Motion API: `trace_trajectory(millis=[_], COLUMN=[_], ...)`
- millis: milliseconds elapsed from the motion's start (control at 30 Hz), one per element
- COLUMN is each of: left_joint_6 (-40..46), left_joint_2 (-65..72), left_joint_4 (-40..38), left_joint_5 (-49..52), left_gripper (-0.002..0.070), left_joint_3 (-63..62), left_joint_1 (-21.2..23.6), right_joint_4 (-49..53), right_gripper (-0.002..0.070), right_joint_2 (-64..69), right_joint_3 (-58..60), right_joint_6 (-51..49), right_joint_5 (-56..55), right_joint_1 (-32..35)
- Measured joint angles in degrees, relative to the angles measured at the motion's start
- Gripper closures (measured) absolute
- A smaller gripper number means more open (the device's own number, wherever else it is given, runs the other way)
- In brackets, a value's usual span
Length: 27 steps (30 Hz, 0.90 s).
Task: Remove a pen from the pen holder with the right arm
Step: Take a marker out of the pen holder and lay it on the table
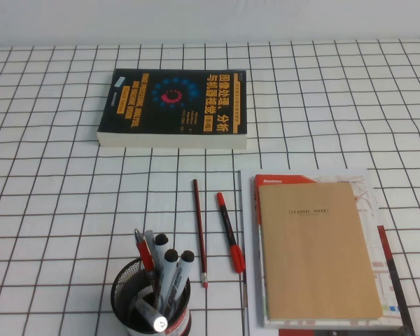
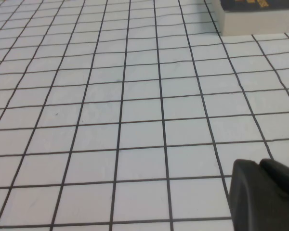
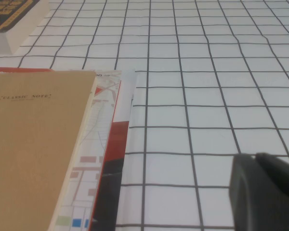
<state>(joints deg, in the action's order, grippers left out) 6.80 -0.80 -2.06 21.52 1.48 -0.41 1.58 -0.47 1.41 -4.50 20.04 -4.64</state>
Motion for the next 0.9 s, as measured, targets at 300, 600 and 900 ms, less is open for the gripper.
trace_trajectory(millis=[300,600,900], left_joint_6=[0.0,0.0,0.0], left_joint_2=[0.0,0.0,0.0], left_joint_4=[0.0,0.0,0.0], left_joint_5=[0.0,0.0,0.0], left_gripper=[0.0679,0.0679,0.0679], left_joint_3=[0.0,0.0,0.0], left_joint_1=[0.0,0.0,0.0], right_joint_4=[-0.11,-0.11,-5.25], right_gripper=[0.0692,0.0692,0.0692], right_joint_2=[0.0,0.0,0.0], right_joint_3=[0.0,0.0,0.0], right_joint_6=[0.0,0.0,0.0], right_joint_5=[-0.1,-0.1,-2.28], right_joint_1=[0.0,0.0,0.0])
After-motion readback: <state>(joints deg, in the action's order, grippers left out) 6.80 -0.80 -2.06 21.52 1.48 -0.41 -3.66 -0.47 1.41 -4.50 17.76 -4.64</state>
